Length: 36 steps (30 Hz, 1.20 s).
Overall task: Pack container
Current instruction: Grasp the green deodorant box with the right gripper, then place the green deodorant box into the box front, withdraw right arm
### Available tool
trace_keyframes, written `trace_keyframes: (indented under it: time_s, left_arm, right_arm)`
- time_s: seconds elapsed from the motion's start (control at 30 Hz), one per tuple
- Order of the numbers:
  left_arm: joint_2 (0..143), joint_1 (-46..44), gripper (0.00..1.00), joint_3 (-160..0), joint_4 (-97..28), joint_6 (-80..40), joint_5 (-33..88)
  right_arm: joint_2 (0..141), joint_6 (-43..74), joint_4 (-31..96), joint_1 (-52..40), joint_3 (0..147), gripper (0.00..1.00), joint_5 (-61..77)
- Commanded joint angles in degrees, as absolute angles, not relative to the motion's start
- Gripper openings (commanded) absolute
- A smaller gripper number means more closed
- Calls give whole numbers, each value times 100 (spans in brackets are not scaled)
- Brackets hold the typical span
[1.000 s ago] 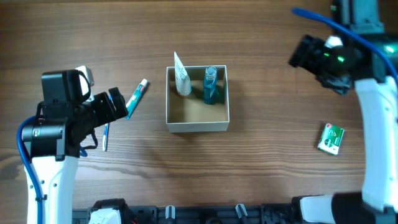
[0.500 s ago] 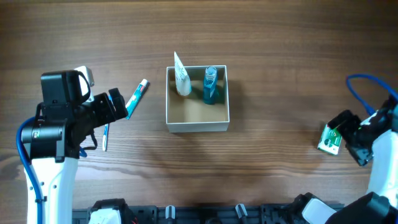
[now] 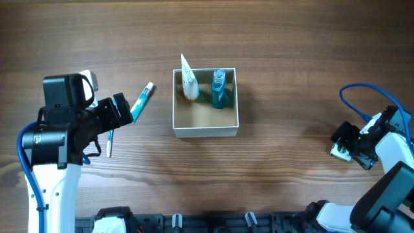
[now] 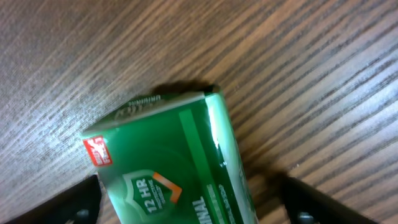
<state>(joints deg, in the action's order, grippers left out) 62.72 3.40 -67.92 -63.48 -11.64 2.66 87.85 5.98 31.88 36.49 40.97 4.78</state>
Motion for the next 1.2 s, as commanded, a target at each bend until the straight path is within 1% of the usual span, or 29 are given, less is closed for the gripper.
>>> trace_keyframes:
  time_s: [0.0, 0.13, 0.2, 0.23, 0.27, 0.33, 0.47, 0.53, 0.57, 0.6, 0.63, 0.7, 0.73, 0.77, 0.93, 1.17]
  left_arm:
    - [6215, 366, 100, -6886, -6372, -1074, 143]
    - [6215, 366, 100, -6886, -6372, -1074, 143]
    - [6215, 366, 100, -6886, -6375, -1074, 143]
    - [6215, 366, 100, -6886, -6375, -1072, 143]
    - [6215, 366, 100, -6886, -6377, -1074, 143]
    - [6215, 366, 100, -6886, -6379, -1072, 143]
    - [6215, 366, 100, -6886, -6377, -1074, 143]
    - [6215, 366, 100, -6886, -6383, -1074, 143]
    - [6215, 366, 100, -6886, -6390, -1074, 143]
    - [6215, 366, 100, -6886, -6394, -1074, 143]
    - [6215, 366, 100, -6886, -6394, -1074, 143]
    - [6215, 366, 100, -6886, -6401, -1076, 143]
    - [6215, 366, 100, -6886, -6416, -1076, 143]
    - [6215, 366, 100, -6886, -6442, -1076, 143]
    - [6215, 366, 100, -6886, -6523, -1096, 143]
    - [6215, 366, 100, -6886, -6563, -1096, 145]
  right_arm:
    - [8980, 620, 3111, 3660, 4064, 70, 615]
    - [8980, 631, 3044, 3660, 4064, 41, 788]
    - [8978, 810, 3050, 3660, 4086, 39, 871]
    - [8971, 810, 3094, 3656, 4160, 32, 1057]
    - [8921, 810, 3218, 3627, 4303, 31, 1181]
    - [8626, 742, 3461, 3391, 4685, 31, 1280]
    - [7754, -5, 4003, 2169, 5758, 31, 1588]
    - [7369, -825, 4198, 1083, 6276, 29, 1811]
    - [7205, -1387, 4246, 373, 6440, 25, 1782]
    - [7107, -1730, 4246, -353, 6532, 20, 1559]
    - [7078, -1903, 4235, -790, 6545, 15, 1361]
    - [7120, -2432, 4246, -2016, 6541, 12, 904]
    - [7185, -2589, 4224, -2408, 6541, 8, 725]
    - [7382, -2707, 4082, -3063, 6539, 4, 294]
    - [8154, -2698, 3767, -3557, 6539, 4, 257]
    - [9179, -2508, 3105, -3594, 6539, 5, -19]
